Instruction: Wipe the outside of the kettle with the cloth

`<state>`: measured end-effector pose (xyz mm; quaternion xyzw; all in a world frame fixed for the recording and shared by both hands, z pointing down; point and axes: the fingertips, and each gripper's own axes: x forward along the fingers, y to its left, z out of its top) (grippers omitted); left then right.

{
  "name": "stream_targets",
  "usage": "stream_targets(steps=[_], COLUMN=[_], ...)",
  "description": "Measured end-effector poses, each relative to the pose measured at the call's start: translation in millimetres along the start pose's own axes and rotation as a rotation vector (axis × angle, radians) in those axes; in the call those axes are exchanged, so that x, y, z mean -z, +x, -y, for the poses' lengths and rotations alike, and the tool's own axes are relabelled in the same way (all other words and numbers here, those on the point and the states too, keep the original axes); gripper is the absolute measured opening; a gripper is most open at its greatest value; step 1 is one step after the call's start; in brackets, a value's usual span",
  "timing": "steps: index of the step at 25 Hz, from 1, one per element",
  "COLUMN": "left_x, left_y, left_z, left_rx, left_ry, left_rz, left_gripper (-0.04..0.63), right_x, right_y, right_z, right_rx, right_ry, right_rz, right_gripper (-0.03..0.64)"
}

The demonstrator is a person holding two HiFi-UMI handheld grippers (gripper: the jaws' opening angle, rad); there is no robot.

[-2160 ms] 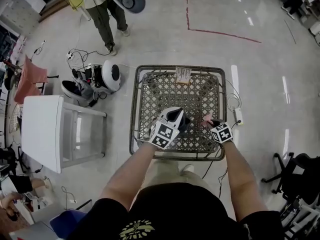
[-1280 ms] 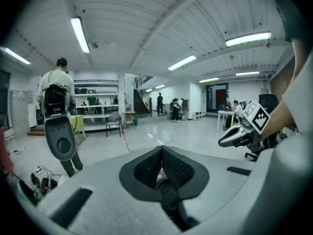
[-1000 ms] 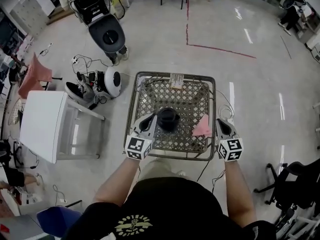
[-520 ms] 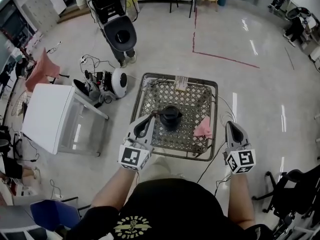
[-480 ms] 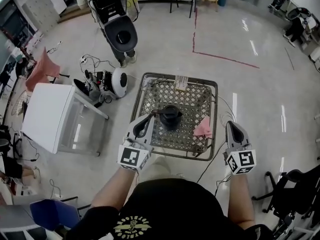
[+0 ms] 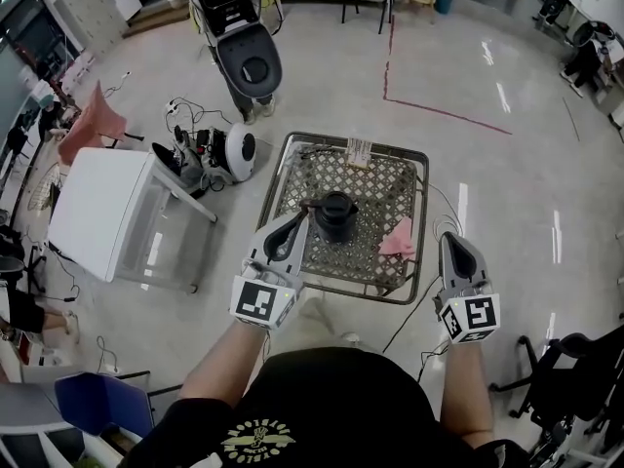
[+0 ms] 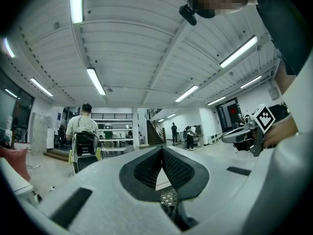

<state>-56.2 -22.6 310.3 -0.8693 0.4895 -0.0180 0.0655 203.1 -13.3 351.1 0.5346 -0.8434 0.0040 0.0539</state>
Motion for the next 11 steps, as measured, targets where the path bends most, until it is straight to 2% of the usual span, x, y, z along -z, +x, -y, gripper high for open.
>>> stream_targets(steps=[11], left_x=[4.1], left_y=[-8.9], left_z=[8.3], left_rx=[0.003], left_ry=[0.003], left_rz=[-0.017], left_gripper=[0.008], right_x=[-1.6], right_y=[-6.1], right_z=[-6.1], right_rx=[-0.013], right_ry=[0.012], right_rz=[0.007], right_gripper=[0.011])
